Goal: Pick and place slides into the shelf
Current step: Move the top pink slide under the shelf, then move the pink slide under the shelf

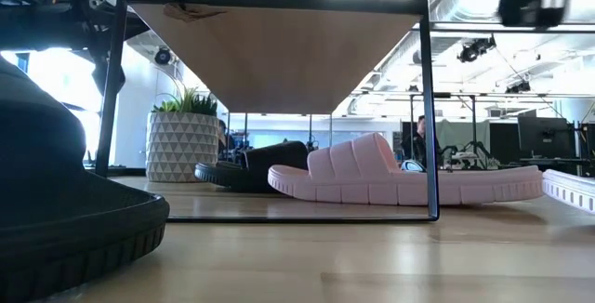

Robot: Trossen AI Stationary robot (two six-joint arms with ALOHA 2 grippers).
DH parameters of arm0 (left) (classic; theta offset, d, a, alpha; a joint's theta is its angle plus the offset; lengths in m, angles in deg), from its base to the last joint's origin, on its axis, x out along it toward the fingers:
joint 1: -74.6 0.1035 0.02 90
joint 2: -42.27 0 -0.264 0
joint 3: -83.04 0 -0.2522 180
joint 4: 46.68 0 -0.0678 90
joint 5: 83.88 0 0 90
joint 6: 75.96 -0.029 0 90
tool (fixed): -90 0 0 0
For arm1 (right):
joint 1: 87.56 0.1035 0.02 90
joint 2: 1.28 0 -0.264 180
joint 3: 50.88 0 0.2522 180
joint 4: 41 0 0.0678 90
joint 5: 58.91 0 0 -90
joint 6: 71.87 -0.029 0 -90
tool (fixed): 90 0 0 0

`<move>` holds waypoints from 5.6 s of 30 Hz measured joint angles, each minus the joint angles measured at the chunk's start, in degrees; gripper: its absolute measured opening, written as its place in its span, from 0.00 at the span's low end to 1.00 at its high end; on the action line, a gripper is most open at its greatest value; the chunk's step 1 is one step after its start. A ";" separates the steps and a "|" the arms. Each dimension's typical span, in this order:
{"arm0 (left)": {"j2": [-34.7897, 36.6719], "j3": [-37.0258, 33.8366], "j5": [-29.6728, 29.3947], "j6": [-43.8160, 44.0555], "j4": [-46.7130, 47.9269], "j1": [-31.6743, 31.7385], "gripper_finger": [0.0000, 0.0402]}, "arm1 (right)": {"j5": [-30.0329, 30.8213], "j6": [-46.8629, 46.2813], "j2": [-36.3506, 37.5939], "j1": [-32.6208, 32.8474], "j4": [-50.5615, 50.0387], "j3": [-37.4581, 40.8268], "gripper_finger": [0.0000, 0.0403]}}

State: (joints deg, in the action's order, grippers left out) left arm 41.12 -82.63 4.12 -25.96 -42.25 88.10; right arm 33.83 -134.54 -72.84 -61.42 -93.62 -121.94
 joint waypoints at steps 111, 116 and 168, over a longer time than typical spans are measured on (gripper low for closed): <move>0.01 -0.01 1.14 -0.63 0.49 -0.02 0.01 | 7.77 13.12 -13.62 -19.38 16.39 16.22 0.00; 0.01 -0.02 1.16 -0.12 0.41 -0.01 0.01 | 7.08 13.19 -15.59 -18.93 20.81 16.20 0.00; 0.01 0.00 1.42 1.33 0.27 -0.01 0.01 | 18.51 -58.14 8.95 35.03 13.53 15.21 0.03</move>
State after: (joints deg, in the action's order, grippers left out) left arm 41.14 -82.63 5.54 -24.63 -41.98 88.09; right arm 52.34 -192.68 -63.89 -26.39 -80.09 -106.73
